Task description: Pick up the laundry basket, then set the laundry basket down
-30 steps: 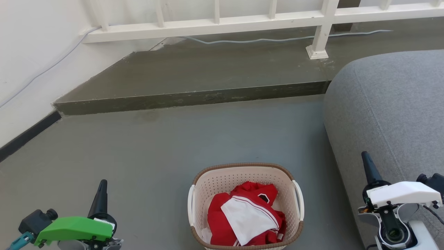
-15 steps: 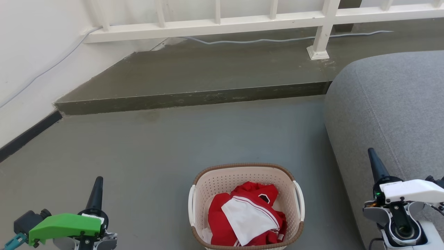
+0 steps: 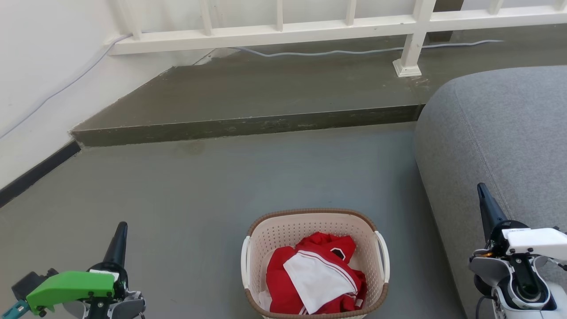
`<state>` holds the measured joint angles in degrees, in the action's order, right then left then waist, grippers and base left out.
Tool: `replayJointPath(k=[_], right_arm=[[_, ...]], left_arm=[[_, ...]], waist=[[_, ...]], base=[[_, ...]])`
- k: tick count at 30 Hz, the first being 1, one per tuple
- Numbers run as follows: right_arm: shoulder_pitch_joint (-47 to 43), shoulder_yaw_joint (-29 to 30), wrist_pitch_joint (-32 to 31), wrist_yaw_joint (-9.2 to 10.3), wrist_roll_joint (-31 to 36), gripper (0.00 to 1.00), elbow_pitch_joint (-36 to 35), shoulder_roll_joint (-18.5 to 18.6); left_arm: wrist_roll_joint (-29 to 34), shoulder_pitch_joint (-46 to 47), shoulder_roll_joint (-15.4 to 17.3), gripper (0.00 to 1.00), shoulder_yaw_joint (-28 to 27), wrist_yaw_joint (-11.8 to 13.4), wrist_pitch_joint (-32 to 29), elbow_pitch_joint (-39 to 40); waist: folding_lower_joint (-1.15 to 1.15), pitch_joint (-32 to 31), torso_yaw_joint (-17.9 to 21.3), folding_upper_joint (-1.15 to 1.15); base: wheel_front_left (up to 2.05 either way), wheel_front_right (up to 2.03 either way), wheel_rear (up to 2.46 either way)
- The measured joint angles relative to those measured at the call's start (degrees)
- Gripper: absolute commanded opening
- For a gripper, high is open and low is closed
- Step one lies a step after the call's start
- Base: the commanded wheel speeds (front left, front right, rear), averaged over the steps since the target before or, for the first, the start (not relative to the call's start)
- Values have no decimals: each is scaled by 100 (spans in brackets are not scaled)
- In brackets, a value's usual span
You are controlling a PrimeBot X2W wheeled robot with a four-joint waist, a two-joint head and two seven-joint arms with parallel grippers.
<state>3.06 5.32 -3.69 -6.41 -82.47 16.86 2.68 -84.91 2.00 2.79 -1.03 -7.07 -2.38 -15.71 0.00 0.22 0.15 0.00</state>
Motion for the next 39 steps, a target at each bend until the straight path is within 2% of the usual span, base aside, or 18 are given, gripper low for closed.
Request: replayJointPath(k=[13, 39], right_arm=[[12, 232, -250, -14, -902, 0, -42, -44], [27, 241, -250, -15, -928, 0, -51, -46]], left_arm=[[-814, 73, 10, 0, -123, 0, -216, -5], [-814, 148, 11, 0, -142, 0, -218, -7]], waist=[[0, -6, -15, 0], [0, -6, -16, 0]], base=[[0, 0, 0], [0, 0, 0]])
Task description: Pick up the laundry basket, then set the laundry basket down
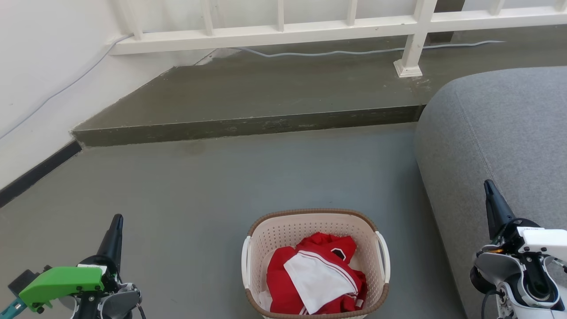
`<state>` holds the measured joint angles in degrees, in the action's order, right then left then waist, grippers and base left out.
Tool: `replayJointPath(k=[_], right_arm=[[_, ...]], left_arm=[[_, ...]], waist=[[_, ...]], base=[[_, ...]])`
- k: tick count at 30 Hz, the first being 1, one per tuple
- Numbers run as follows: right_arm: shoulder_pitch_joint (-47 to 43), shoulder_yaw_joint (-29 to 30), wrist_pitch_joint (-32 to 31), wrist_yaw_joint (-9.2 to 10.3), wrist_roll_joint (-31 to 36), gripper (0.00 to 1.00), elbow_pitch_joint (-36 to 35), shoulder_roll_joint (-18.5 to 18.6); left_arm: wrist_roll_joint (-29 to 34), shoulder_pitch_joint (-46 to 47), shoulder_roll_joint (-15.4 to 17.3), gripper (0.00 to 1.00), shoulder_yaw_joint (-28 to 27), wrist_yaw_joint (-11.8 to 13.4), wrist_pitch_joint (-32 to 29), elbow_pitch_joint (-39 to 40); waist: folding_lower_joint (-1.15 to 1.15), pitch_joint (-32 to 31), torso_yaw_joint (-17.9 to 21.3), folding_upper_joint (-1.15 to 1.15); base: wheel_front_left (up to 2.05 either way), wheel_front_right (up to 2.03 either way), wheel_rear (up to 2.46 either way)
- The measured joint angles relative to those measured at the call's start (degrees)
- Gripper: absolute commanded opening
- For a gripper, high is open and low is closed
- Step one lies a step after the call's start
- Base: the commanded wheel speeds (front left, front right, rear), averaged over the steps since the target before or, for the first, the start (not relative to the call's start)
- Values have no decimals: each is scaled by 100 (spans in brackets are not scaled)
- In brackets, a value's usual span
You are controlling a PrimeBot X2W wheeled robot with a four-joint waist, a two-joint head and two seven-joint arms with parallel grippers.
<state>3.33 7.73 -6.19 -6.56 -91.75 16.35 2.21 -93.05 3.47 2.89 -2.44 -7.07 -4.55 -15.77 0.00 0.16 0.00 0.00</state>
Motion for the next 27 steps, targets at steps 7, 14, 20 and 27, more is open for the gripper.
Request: replayJointPath(k=[7, 14, 20, 27], right_arm=[[0, 0, 0, 0, 0, 0, -2, -1], [0, 0, 0, 0, 0, 0, -9, -1], [0, 0, 0, 0, 0, 0, -13, -1], [0, 0, 0, 0, 0, 0, -14, -1]], left_arm=[[0, 0, 0, 0, -4, 0, 0, 0], [0, 0, 0, 0, -14, 0, -1, 0], [0, 1, 0, 0, -24, 0, -2, 0], [0, 1, 0, 0, -29, 0, -2, 1]], waist=[[0, 0, 0, 0], [0, 0, 0, 0], [0, 1, 0, 0], [0, 1, 0, 0]], base=[[0, 0, 0], [0, 0, 0], [0, 0, 0], [0, 0, 0]])
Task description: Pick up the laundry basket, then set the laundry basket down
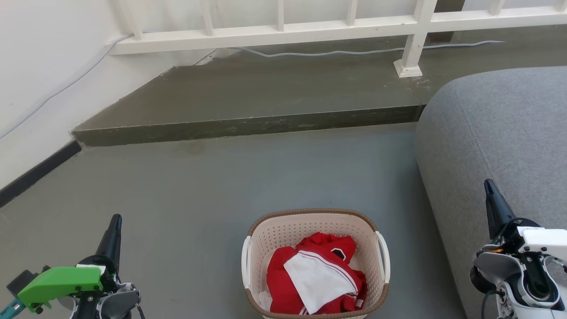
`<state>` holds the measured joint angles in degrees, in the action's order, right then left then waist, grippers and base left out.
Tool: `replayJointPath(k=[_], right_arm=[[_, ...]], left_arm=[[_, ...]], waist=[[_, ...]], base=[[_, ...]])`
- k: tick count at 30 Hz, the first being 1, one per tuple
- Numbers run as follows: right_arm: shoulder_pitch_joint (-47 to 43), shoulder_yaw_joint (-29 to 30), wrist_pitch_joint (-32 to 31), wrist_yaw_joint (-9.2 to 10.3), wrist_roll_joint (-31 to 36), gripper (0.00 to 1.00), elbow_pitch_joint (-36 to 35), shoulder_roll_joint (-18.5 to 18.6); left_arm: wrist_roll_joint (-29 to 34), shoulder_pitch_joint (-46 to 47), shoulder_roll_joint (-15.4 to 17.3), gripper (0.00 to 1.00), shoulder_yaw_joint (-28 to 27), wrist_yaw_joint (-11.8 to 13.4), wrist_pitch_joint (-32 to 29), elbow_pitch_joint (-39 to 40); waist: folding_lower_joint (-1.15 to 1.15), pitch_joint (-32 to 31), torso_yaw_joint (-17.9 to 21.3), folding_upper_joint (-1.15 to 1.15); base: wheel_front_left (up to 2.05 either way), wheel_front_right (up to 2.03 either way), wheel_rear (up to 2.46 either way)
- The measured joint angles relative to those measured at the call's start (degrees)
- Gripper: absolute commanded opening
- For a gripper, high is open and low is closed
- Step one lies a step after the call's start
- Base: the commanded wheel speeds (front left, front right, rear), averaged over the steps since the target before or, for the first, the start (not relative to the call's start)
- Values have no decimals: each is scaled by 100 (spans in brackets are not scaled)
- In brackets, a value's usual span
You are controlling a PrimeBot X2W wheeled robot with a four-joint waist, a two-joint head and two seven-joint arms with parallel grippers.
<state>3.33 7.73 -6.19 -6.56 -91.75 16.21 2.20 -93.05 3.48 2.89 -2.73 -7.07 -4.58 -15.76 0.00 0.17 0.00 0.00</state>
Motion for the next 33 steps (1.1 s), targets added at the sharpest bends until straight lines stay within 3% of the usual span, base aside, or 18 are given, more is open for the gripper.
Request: replayJointPath(k=[33], right_arm=[[0, 0, 0, 0, 0, 0, -5, -1]], left_arm=[[0, 0, -1, 0, -14, 0, -25, 1]], waist=[[0, 0, 0, 0]], base=[[0, 0, 0]])
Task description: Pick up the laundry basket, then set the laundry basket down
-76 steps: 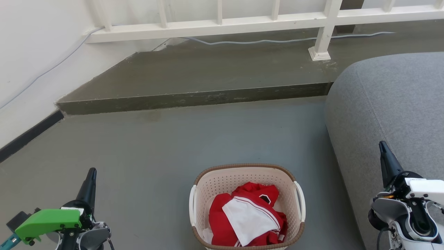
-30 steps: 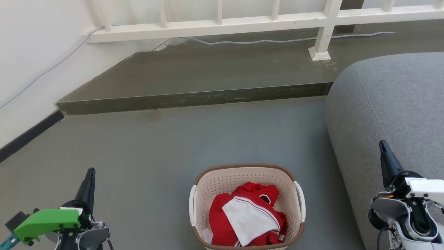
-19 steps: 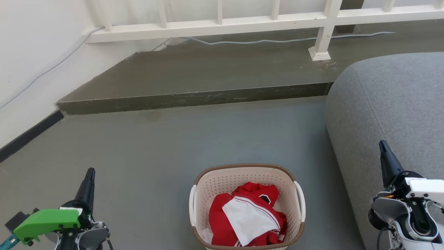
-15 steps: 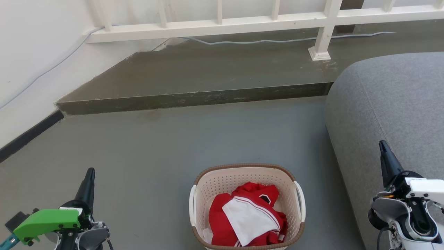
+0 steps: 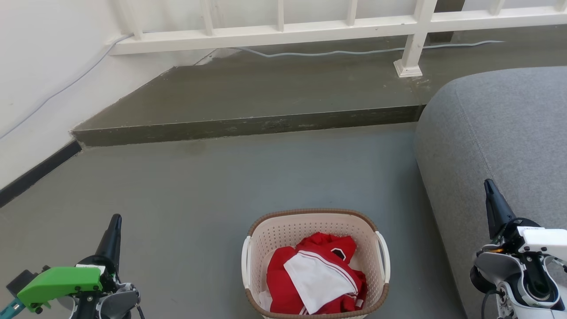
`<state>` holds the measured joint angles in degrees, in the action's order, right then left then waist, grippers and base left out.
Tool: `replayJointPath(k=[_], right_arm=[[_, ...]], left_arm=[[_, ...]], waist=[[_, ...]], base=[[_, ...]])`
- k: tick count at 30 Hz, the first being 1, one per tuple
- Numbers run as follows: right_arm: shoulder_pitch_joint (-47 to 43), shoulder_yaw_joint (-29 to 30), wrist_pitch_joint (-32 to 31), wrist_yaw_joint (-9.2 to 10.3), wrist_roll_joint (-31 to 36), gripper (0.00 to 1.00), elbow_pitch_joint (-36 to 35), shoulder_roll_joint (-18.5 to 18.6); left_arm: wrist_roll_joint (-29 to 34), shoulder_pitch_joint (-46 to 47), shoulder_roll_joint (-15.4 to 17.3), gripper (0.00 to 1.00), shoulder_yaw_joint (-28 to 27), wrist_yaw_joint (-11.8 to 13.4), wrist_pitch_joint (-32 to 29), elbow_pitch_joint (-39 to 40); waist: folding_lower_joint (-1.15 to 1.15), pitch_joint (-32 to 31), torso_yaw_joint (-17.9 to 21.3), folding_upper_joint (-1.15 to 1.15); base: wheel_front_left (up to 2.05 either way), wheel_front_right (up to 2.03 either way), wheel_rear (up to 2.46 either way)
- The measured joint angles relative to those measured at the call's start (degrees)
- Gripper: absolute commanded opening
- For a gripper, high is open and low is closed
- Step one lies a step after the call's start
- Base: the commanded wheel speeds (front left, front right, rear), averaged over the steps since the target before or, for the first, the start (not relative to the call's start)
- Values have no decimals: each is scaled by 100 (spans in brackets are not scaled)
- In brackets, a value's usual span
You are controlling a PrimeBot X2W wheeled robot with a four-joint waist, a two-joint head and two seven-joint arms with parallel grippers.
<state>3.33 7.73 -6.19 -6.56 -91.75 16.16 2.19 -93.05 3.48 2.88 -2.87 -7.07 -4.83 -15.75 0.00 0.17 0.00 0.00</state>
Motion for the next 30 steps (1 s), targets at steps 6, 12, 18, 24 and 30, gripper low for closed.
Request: replayJointPath(k=[6, 12, 18, 24, 30], right_arm=[[0, 0, 0, 0, 0, 0, 0, 0], [0, 0, 0, 0, 0, 0, -1, 0], [0, 0, 0, 0, 0, 0, -2, 0], [0, 0, 0, 0, 0, 0, -2, -1], [0, 0, 0, 0, 0, 0, -3, -1]], left_arm=[[0, 0, 0, 0, -3, 0, 0, 0], [0, 0, 0, 0, -5, 0, 0, 0], [0, 0, 0, 0, -8, 0, -1, 0], [0, 0, 0, 0, -11, 0, -16, 1], [0, 0, 0, 0, -12, 0, -16, 1]], waist=[[0, 0, 0, 0], [0, 0, 0, 0], [0, 0, 0, 0], [0, 0, 0, 0], [0, 0, 0, 0]], base=[[0, 0, 0], [0, 0, 0], [0, 0, 0], [0, 0, 0], [0, 0, 0]])
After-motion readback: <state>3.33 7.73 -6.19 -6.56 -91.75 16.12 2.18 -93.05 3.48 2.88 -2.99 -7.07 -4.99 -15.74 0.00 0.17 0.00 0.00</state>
